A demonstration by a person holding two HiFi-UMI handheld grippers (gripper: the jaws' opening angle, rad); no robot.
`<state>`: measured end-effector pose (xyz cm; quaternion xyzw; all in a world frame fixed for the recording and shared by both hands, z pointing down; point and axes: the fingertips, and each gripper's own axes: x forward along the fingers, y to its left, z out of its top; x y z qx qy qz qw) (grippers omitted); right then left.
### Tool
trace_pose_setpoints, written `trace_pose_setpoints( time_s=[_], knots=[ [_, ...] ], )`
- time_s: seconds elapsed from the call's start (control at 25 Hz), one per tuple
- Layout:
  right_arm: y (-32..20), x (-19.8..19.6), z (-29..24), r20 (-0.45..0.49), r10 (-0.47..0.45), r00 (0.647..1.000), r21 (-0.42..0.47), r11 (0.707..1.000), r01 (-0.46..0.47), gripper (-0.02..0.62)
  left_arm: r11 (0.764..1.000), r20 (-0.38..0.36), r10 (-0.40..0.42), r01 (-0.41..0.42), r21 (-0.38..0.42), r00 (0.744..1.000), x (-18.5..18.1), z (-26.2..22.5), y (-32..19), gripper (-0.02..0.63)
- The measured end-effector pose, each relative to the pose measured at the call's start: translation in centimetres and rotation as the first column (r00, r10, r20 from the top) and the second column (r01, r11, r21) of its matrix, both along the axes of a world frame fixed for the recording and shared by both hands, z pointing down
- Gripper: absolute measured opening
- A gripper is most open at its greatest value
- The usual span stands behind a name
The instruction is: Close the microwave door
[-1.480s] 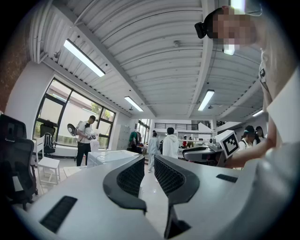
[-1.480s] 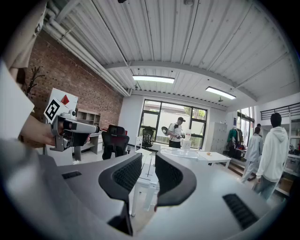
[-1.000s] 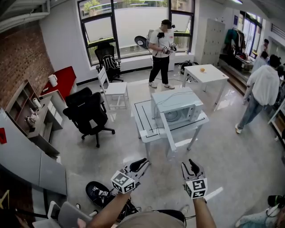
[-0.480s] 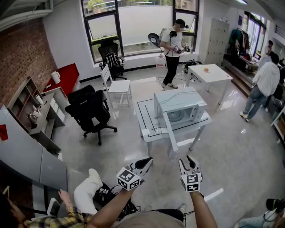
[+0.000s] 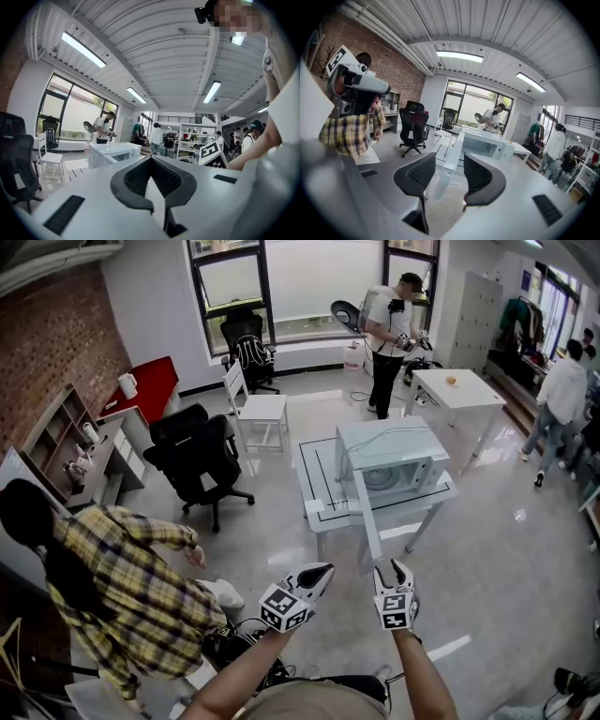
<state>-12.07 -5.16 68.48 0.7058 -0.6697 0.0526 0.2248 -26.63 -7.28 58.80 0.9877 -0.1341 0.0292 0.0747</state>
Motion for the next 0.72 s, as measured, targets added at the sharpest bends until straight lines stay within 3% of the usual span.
trace_pose_setpoints(
  time_s=[0.28,0.72],
  knots=[
    [-2.9,0.8,4.4,-0.02,0.018,1.0,-0.081,0.997,-0.02,0.187,1.0,0.026,-0.011,0.011,-0.012,1.0,1.7,1.7,-1.7,0.005],
    [-5.1,2.0,8.2,-0.031,0.067,0.997,-0.119,0.99,-0.07,0.187,0.999,0.054,-0.009,0.011,-0.039,0.999,2.5,4.1,-3.6,0.005]
  ],
)
